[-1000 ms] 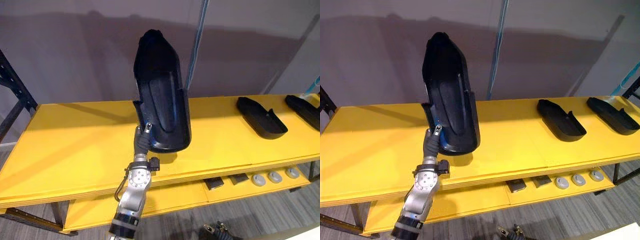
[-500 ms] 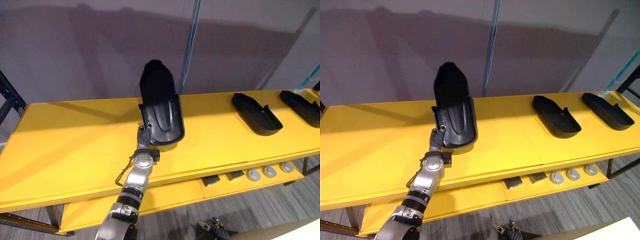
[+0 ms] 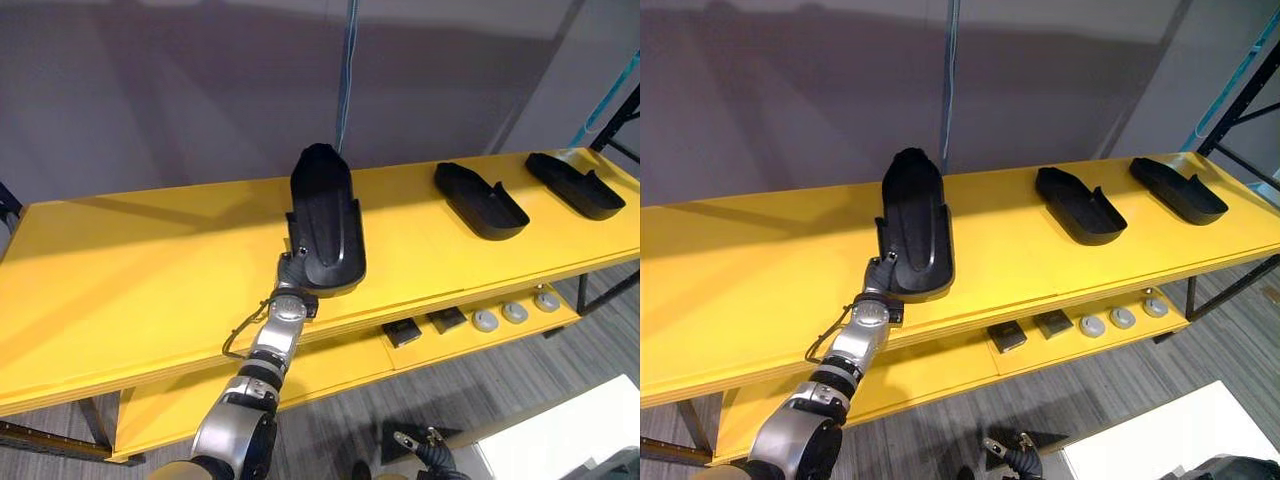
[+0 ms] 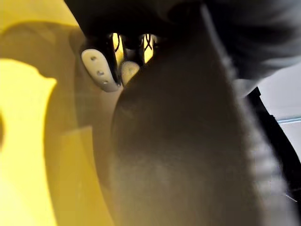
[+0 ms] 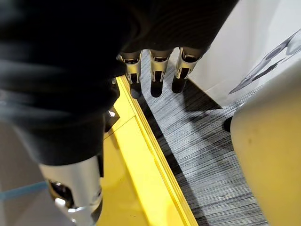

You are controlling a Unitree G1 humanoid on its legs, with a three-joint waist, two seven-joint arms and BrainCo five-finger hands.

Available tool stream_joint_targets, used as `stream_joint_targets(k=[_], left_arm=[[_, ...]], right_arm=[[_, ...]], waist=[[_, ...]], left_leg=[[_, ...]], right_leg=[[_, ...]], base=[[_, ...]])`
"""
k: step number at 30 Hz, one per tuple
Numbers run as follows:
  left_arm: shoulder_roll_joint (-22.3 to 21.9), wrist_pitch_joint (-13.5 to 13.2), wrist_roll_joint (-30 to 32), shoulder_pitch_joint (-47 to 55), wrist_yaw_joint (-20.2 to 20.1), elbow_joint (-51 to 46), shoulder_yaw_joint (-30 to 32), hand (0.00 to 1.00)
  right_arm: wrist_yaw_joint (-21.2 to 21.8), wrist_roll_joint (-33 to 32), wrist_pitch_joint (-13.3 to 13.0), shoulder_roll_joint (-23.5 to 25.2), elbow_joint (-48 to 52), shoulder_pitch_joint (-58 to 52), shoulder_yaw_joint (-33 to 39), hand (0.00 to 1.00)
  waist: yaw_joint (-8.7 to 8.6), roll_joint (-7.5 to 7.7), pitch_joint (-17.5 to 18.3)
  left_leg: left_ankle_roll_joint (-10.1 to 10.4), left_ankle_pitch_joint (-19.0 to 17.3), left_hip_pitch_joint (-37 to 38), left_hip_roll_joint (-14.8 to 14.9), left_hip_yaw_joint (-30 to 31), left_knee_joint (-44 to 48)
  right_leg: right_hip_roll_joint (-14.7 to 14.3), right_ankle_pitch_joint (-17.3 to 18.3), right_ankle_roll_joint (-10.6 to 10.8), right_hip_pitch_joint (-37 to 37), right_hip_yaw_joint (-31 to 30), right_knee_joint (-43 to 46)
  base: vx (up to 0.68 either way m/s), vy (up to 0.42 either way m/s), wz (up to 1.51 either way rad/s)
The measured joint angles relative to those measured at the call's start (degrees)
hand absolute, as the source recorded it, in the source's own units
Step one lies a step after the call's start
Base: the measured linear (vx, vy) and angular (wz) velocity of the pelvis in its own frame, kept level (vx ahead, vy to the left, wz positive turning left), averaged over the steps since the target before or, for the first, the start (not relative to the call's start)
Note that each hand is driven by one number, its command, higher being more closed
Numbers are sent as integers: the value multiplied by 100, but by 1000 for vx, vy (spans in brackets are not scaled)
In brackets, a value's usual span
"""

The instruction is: Walk over and take plastic housings, then place them on the shelf

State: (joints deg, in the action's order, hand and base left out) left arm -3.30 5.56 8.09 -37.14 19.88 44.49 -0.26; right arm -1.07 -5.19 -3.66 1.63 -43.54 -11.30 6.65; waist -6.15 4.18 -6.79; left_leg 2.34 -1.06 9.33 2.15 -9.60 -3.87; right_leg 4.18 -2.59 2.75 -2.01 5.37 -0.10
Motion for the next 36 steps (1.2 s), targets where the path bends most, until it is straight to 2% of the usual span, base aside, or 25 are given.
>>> stream_joint_targets(k=[6,15,22,30,33,36], left_arm=[[-80,10,-120,-168,5,70,0,0],[-262,-60,-1382,-446,207,166,-6,0],[-312,-166,-1817,-416,259,73,-160,0],[-337,-321,-2201,-143,509,-917,-503,0],[-361,-431,-2081,-30,712,-1553,-646,0],[-371,-471,-1660,50,923,-2301,-642,0]], right_arm=[[10,-1,-2,-1,7,28,15,0],[-2,0,18,1,-11,114,73,0],[-12,0,28,1,-3,120,71,0],[-32,1,44,-21,38,101,-9,0],[-67,2,43,-24,48,84,-14,0],[-117,3,41,-27,89,44,-39,0]], waist=[[-74,-10,-30],[-116,-81,-98],[-121,-88,-103],[-107,-96,-108],[-76,-98,-108],[-30,-102,-109]], left_leg=[[-29,60,17,1,-53,-103],[43,13,123,-9,-90,-98],[43,13,91,0,-72,-65],[41,13,45,-4,-22,-67],[39,14,48,-11,7,-45],[40,13,58,-14,8,-22]], right_leg=[[-19,-70,18,-9,-16,-113],[-13,-69,18,-117,-20,-156],[-14,-69,18,-116,-9,-142],[-9,-56,31,-92,2,-137],[0,-44,39,-96,6,-130],[8,-35,41,-105,8,-111]], base=[[-10,-10,-2],[-1,-4,-1],[-63,-23,1],[-14,-11,2],[0,-1,3],[0,0,0]])
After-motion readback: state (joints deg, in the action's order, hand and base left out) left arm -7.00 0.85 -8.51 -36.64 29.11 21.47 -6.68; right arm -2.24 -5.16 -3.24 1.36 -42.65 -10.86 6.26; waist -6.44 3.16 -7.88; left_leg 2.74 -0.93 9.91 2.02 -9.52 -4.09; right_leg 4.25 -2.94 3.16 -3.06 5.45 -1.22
